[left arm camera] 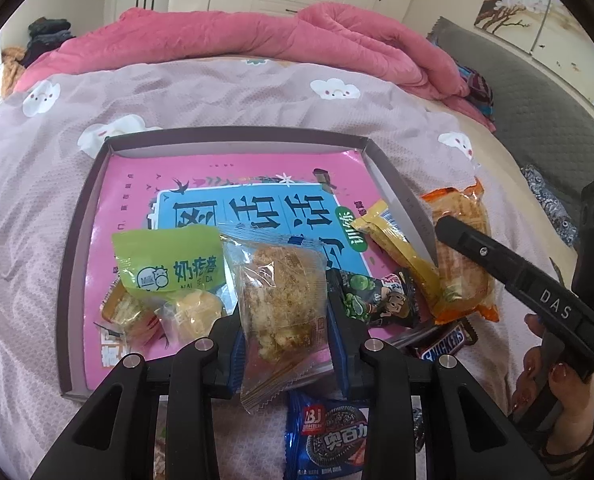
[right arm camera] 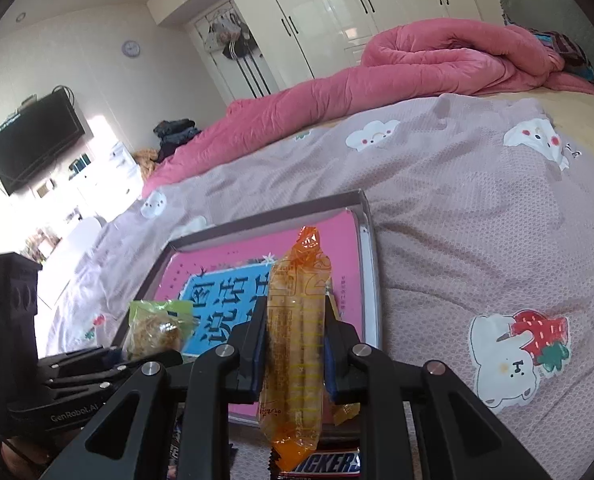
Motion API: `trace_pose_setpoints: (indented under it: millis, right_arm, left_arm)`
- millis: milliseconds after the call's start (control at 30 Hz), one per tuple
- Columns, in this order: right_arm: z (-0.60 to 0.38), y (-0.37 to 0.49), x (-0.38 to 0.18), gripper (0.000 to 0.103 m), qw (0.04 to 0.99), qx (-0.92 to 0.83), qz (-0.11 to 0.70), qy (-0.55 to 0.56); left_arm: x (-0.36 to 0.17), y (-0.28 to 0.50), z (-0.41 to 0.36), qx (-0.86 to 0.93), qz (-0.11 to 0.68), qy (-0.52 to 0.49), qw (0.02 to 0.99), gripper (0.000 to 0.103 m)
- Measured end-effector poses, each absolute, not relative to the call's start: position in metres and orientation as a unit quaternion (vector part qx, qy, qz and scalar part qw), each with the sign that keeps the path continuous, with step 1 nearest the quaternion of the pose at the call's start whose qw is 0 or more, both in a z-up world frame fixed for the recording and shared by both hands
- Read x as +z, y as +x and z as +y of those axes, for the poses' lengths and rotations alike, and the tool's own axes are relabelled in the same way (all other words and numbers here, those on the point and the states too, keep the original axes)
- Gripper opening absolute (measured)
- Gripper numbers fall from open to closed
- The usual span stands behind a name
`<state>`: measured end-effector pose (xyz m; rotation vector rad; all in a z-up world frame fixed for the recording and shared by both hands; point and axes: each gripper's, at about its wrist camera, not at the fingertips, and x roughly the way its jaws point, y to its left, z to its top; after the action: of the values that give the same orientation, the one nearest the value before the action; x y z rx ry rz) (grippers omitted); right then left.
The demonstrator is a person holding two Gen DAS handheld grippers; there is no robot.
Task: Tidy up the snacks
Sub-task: 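Lift the wafer roll bag and crisp bag and carry both over the grey tray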
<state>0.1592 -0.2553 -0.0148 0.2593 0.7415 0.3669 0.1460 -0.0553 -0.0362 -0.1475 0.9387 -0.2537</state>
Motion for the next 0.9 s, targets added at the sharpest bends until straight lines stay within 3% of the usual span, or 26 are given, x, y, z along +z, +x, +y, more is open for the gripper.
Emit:
trace_pose_setpoints:
  millis: [900]
  right_arm:
    - [-0.234,0.168,-0.035,0.023,0.893,0.198,0.386,0.12]
  left_arm:
    - [-0.052,0.164,-0.062,-0.116,0.458,-0.06,0.879,0.036]
